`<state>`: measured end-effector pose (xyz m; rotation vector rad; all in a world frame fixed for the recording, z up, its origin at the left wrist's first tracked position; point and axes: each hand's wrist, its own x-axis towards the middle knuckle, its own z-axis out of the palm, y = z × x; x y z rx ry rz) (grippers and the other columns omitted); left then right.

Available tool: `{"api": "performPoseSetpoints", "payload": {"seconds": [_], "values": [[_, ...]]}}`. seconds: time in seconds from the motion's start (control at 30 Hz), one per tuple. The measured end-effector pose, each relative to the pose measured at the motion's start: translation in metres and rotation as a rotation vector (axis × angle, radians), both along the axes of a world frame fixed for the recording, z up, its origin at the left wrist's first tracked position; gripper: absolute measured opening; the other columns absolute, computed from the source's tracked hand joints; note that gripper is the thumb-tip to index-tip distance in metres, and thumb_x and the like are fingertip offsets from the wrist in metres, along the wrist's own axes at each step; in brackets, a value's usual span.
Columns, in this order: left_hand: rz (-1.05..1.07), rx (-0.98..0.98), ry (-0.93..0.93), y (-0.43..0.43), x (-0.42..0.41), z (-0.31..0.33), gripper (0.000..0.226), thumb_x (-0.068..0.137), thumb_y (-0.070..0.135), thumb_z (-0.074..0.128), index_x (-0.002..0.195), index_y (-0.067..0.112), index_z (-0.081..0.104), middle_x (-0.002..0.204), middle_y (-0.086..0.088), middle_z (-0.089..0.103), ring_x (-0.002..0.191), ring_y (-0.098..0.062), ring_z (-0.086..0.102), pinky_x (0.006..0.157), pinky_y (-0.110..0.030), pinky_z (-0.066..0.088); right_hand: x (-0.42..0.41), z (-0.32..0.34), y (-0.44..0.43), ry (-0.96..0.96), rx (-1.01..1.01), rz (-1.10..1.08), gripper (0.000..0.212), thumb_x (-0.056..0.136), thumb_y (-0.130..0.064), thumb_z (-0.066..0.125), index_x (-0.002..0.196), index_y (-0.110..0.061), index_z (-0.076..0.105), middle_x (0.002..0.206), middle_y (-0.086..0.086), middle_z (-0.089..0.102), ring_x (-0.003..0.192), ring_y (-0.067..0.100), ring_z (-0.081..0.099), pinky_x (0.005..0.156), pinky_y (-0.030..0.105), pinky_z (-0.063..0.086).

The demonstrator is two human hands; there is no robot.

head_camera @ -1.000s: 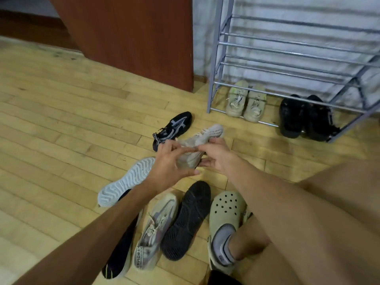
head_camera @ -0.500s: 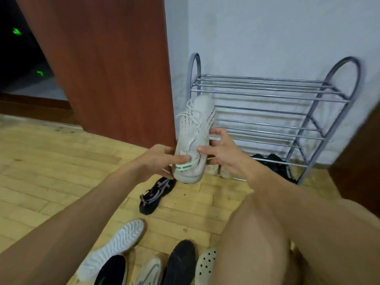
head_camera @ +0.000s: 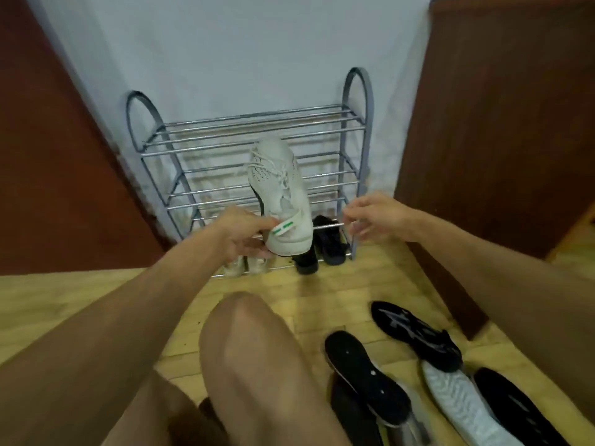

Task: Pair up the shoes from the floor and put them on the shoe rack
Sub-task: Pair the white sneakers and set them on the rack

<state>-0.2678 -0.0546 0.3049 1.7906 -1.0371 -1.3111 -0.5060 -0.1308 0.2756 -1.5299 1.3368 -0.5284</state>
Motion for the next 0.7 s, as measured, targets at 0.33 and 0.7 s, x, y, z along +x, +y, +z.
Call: {"api": "performPoseSetpoints", "payload": {"seconds": [0.33,0.7], "values": [[-0.23,0.295,0.116,-0.015,-0.148,-0.144,0.029,0.08,0.008,0.072,0.107,0.005,0.063,0.092,-0.009,0.07,0.076,-0.021,0.066,0.072,-0.037,0.057,-0.158,-0.138,0.043,0.39,0.305,-0.082,0.032,0.097,-0.018,0.052,0.123,-0.001,0.059,0.11,0.013,0.064,0.089,0.022,0.064,0.078,0.031,0.055],[-0.273,0.55,-0.002,0.031,-0.177,-0.268,0.015,0.08,0.005,0.064,0.094,0.009,0.066,0.108,-0.015,0.068,0.096,-0.028,0.064,0.055,-0.033,0.054,-0.191,-0.281,0.128,0.617,0.57,-0.241,0.049,0.099,-0.029,0.05,0.136,0.003,0.047,0.137,0.018,0.052,0.115,0.032,0.056,0.094,0.038,0.047]]}}
